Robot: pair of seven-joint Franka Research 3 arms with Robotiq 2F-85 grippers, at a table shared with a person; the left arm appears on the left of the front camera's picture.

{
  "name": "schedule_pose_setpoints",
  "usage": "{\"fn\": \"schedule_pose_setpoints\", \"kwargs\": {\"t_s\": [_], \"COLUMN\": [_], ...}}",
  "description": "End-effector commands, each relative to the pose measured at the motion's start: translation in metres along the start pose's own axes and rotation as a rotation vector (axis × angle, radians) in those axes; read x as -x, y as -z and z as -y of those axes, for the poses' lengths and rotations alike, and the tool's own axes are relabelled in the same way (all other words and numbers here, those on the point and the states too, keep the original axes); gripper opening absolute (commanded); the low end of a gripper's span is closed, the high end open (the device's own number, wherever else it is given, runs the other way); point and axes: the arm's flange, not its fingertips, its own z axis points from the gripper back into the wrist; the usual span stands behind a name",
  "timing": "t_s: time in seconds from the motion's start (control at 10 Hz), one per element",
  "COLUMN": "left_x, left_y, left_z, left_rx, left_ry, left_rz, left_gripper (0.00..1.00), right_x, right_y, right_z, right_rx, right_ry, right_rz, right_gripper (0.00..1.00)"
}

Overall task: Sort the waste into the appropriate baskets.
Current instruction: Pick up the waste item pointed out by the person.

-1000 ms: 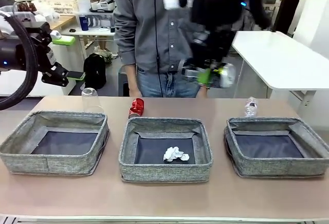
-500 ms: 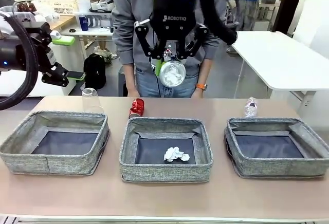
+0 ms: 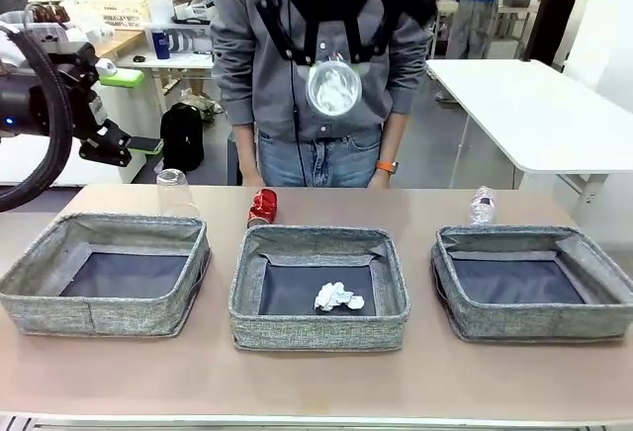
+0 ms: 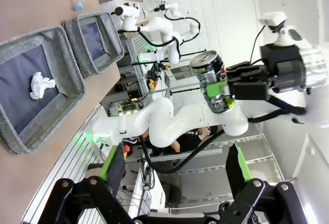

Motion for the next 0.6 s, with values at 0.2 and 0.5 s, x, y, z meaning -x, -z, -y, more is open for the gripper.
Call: {"fn": "schedule_pose_setpoints", "kwargs": {"t_s": [0.2,0.5], "left_x": [0.000,0.000], "left_y": [0.002,0.002], "left_z": [0.004,0.004], "left_rx": [0.013,0.013], "left_ry": [-0.010,-0.010], "left_rz": [0.015,0.015], "left_gripper": [1.00,1.00], "right_x": [-0.014,-0.008], "right_y": [-0.065,-0.043], "right_z": [-0.014,0.002], "right_rx": [0.009,-0.008], "right_ry": [0.004,-0.027], "right_rz": [0.024,0.014], "right_gripper": [0.36,0.36]}}
